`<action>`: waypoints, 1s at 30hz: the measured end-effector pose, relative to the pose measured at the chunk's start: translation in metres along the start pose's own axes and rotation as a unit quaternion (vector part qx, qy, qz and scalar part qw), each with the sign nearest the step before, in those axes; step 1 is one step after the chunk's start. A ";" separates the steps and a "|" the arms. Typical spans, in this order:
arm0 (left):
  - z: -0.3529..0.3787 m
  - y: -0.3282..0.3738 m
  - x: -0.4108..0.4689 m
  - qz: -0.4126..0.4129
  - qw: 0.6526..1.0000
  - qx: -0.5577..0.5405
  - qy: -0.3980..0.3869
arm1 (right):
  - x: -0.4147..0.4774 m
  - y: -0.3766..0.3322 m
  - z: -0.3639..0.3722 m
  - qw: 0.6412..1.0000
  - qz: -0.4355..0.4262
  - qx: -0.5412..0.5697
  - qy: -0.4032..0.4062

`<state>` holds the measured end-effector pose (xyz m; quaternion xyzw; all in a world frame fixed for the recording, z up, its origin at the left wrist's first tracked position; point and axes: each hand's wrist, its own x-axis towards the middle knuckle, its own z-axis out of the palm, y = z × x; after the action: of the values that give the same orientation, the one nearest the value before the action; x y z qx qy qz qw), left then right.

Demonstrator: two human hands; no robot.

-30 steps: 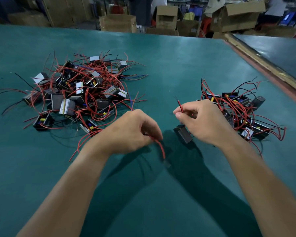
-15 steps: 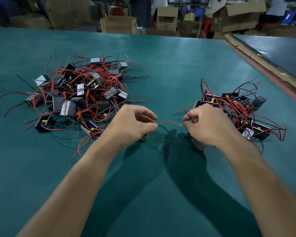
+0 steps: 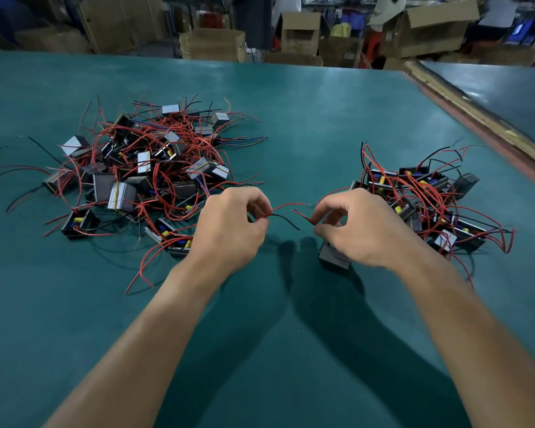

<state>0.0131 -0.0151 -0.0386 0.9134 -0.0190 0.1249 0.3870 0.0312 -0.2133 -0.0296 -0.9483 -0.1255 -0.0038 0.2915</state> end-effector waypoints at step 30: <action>-0.001 0.008 0.003 0.050 0.986 -0.160 0.024 | 0.001 -0.006 0.003 0.990 0.005 0.141 -0.015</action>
<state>0.0147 -0.0203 -0.0318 0.8343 -0.0748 0.1614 0.5218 0.0302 -0.2071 -0.0284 -0.8984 -0.1248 0.0299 0.4200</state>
